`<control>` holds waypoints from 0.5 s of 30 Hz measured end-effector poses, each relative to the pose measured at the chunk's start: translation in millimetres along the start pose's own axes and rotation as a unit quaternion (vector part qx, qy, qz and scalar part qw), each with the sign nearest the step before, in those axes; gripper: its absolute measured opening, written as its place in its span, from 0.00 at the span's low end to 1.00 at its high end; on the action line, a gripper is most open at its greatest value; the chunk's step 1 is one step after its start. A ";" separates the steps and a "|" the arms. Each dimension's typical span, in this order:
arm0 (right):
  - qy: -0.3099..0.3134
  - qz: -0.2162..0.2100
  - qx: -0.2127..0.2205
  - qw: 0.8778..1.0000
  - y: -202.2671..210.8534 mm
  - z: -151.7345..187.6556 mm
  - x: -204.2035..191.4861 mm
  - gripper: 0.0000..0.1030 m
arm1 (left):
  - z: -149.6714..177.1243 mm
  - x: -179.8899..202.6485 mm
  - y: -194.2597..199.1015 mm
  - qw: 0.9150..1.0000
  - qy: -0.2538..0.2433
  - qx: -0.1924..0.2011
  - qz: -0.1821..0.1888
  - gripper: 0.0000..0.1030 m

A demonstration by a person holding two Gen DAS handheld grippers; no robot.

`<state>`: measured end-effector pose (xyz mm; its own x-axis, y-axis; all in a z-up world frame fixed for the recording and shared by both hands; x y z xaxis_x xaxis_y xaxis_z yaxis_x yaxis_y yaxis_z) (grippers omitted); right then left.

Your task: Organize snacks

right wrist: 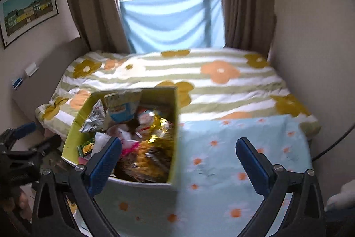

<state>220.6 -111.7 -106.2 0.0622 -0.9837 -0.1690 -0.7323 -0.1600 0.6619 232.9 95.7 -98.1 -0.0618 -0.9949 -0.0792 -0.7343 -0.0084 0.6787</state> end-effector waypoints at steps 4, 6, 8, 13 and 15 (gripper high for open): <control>0.010 0.020 0.032 0.999 57.8 1.8 22.1 0.99 | -2.5 23.8 50.7 0.999 0.009 0.039 0.002 1.00; 0.012 0.023 0.042 0.999 77.7 6.4 29.0 0.99 | 1.4 33.9 71.3 0.999 0.018 0.051 0.002 1.00; 0.015 0.026 0.052 0.998 99.1 13.7 35.8 0.99 | 8.3 43.8 87.8 0.998 0.022 0.059 0.009 1.00; 0.023 0.038 0.071 0.996 135.5 30.8 50.2 0.99 | 31.8 67.8 117.8 0.997 0.019 0.073 0.006 1.00; 0.023 0.039 0.072 0.996 141.8 36.8 54.9 0.99 | 40.1 72.8 123.6 0.997 0.020 0.071 0.007 1.00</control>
<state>95.3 -185.4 -48.5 0.0293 -0.9959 -0.0853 -0.8258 -0.0722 0.5593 110.6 26.2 -49.2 -0.0478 -0.9981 -0.0398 -0.8224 0.0167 0.5687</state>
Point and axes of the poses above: each gripper's, at about its wrist camera, not at the fingertips, and y roughly against the way its jaws point, x to its right, z to its underside, the point moved 7 cm from there along -y, roughly the way its jaws point, and after that the axes turned 7 degrees about -z, right-handed, at the moved point
